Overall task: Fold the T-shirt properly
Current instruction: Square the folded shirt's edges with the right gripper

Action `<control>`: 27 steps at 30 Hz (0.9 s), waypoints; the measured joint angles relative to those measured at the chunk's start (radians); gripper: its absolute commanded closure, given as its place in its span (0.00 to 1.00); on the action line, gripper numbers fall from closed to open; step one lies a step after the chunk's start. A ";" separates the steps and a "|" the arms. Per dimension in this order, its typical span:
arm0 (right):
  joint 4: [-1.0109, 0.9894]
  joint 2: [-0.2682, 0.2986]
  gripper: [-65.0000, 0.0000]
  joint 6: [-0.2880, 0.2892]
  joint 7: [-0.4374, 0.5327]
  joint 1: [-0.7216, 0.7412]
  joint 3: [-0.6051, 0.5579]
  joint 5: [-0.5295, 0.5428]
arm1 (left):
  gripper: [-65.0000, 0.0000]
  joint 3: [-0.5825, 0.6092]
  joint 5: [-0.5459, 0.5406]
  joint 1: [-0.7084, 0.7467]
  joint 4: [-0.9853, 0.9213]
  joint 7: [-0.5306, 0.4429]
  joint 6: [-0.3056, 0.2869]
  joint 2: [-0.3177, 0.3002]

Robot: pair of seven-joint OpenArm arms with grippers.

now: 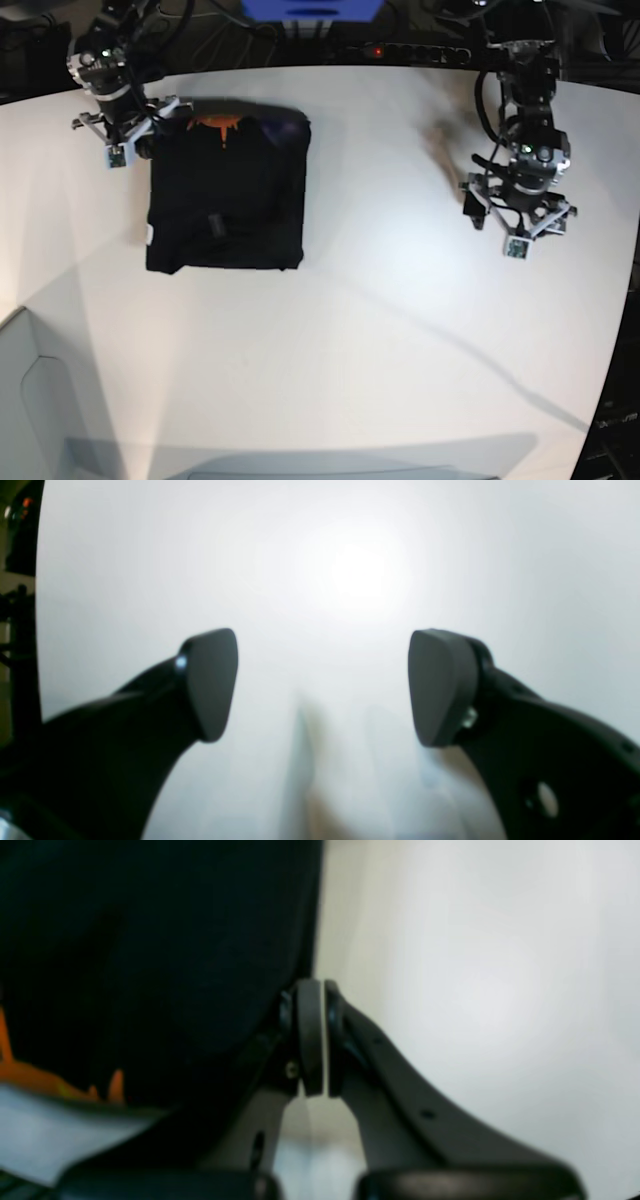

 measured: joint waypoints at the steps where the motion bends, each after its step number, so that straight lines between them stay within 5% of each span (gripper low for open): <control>1: 0.000 0.000 1.00 0.000 0.000 -0.010 -0.015 0.000 | 0.22 0.000 0.000 0.008 0.000 -0.001 0.000 0.000; 7: 0.000 -0.003 1.00 0.000 0.000 -0.015 -0.014 0.001 | 0.22 0.000 0.000 0.073 0.034 0.000 0.000 0.001; 11: 0.000 -0.004 1.00 0.001 0.000 0.014 0.091 0.006 | 0.23 0.000 0.000 0.136 0.092 0.000 0.002 0.003; 18: 0.040 -0.002 1.00 0.001 0.000 -0.009 0.195 0.000 | 0.65 0.000 -0.002 0.303 0.214 0.000 -0.004 0.005; 27: 0.100 -0.003 1.00 0.000 -0.007 -0.037 0.174 0.263 | 0.72 -0.113 0.007 0.406 0.225 -0.002 0.000 0.090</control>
